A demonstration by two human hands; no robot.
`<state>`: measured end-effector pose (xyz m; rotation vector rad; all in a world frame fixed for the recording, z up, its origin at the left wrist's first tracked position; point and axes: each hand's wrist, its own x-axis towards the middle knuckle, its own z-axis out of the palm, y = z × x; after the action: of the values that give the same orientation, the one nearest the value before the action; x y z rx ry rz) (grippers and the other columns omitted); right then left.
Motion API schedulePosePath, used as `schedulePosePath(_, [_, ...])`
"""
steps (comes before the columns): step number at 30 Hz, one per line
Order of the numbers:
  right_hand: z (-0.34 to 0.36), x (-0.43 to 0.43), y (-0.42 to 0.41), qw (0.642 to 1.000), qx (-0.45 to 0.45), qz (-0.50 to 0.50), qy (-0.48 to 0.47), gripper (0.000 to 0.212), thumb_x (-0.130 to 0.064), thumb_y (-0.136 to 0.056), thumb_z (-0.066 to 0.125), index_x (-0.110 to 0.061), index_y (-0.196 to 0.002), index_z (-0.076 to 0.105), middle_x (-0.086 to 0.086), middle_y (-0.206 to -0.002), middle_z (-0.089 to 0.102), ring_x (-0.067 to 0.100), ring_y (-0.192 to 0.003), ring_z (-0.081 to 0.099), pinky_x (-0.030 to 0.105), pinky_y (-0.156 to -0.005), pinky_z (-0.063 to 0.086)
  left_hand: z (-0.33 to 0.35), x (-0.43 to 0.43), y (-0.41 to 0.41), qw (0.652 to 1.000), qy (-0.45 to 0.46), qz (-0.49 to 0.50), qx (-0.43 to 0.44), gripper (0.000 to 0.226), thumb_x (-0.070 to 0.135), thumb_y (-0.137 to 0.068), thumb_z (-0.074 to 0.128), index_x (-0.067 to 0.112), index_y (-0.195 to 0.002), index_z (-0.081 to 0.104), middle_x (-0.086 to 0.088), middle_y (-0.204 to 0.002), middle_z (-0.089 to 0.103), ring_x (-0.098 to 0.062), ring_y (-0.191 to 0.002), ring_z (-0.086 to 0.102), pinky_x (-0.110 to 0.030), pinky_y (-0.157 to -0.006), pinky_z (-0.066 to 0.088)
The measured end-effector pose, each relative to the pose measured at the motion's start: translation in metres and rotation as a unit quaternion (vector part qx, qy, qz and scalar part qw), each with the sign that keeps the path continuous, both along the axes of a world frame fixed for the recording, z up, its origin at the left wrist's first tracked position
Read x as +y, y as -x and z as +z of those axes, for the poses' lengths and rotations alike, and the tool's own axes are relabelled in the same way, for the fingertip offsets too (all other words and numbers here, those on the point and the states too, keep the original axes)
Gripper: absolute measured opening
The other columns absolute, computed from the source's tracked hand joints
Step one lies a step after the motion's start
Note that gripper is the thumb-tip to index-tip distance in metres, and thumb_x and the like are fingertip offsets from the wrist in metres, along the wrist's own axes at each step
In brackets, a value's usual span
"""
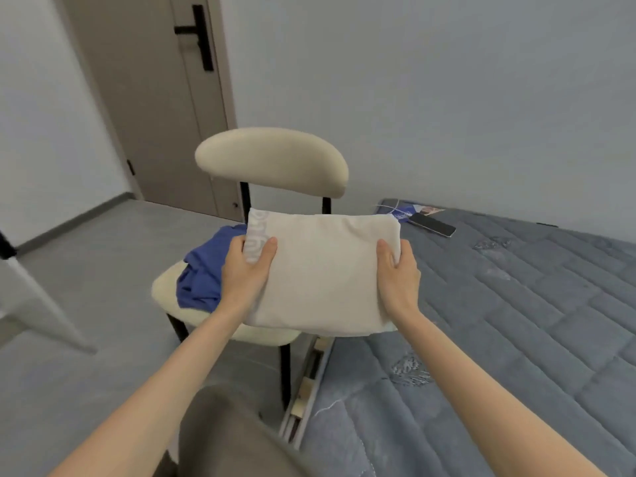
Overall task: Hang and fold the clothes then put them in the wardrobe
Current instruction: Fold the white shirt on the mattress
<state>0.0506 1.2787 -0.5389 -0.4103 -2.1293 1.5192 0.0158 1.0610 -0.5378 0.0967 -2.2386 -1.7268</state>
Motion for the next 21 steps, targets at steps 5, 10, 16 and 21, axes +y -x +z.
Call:
schedulePosePath(5, [0.008, -0.106, 0.035, 0.994, 0.017, 0.111, 0.003, 0.022, -0.039, -0.098, 0.043, -0.019, -0.092, 0.05, -0.006, -0.085, 0.058, 0.003, -0.075, 0.053, 0.024, -0.06, 0.037, -0.002, -0.11, -0.004, 0.993, -0.003, 0.117, -0.007, 0.022, 0.049, -0.084, 0.062, 0.032, -0.082, 0.047, 0.02, -0.079, 0.057, 0.01, -0.068, 0.053, -0.02, -0.057, 0.036])
schedulePosePath(10, [-0.002, -0.217, 0.074, 0.982, -0.002, 0.19, -0.011, 0.023, -0.038, -0.098, 0.043, -0.017, -0.093, 0.051, -0.007, -0.08, 0.056, 0.005, -0.071, 0.052, 0.024, -0.059, 0.036, -0.021, -0.219, -0.002, 0.978, -0.027, 0.205, -0.023, 0.022, 0.049, -0.084, 0.062, 0.033, -0.081, 0.048, 0.02, -0.077, 0.058, 0.009, -0.067, 0.055, -0.024, -0.06, 0.041])
schedulePosePath(16, [-0.015, -0.349, 0.123, 0.962, -0.042, 0.266, -0.035, 0.028, -0.036, -0.097, 0.045, -0.022, -0.073, 0.04, -0.009, -0.068, 0.049, 0.005, -0.063, 0.045, 0.025, -0.057, 0.031, -0.037, -0.339, 0.011, 0.955, -0.051, 0.285, -0.062, 0.02, 0.045, -0.086, 0.062, 0.032, -0.08, 0.046, 0.018, -0.082, 0.056, 0.002, -0.075, 0.054, -0.024, -0.062, 0.041])
schedulePosePath(21, [0.014, -0.435, 0.148, 0.946, -0.083, 0.311, -0.046, 0.026, -0.036, -0.097, 0.044, -0.022, -0.075, 0.042, -0.007, -0.073, 0.052, 0.009, -0.066, 0.047, 0.028, -0.058, 0.035, -0.005, -0.414, 0.015, 0.936, -0.072, 0.335, -0.083, 0.02, 0.039, -0.086, 0.065, 0.03, -0.089, 0.048, 0.02, -0.084, 0.053, 0.006, -0.074, 0.051, -0.018, -0.061, 0.039])
